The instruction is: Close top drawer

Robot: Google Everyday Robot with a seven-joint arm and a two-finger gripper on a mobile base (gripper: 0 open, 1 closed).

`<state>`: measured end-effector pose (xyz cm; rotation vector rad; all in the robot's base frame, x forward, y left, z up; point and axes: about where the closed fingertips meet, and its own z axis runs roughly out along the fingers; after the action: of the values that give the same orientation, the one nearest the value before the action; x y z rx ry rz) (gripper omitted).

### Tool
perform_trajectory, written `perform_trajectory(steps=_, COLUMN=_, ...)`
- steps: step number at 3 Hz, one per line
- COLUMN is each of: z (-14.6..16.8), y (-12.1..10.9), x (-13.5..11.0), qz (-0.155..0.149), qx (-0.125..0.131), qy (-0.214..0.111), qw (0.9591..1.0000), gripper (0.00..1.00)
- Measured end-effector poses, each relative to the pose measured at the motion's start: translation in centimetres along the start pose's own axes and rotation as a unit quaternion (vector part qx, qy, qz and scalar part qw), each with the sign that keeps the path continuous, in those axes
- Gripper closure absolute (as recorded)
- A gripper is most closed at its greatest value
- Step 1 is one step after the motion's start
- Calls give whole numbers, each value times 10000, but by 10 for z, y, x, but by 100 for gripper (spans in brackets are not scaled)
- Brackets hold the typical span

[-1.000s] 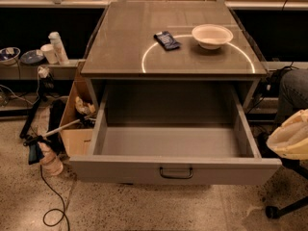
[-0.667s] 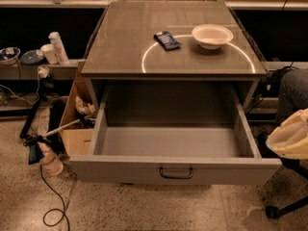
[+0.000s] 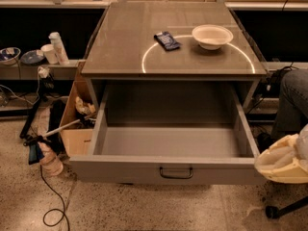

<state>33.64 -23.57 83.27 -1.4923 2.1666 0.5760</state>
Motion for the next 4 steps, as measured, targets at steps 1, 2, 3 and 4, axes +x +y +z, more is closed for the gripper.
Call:
perform_trajectory(steps=1, z=20, y=6, x=5, qz=99, qx=-121, qy=-194, qw=9997, gripper=100)
perform_trajectory(steps=2, z=46, y=18, x=4, qz=48, qx=-347, qy=-236, qw=9991, gripper=100)
perform_trajectory(steps=3, z=60, y=26, x=3, qz=-40, qx=-469, qy=-166, qw=9988, gripper=100)
perform_trajectory(steps=4, z=76, y=31, x=3, qz=-117, qx=-443, qy=201, qw=9987, gripper=100)
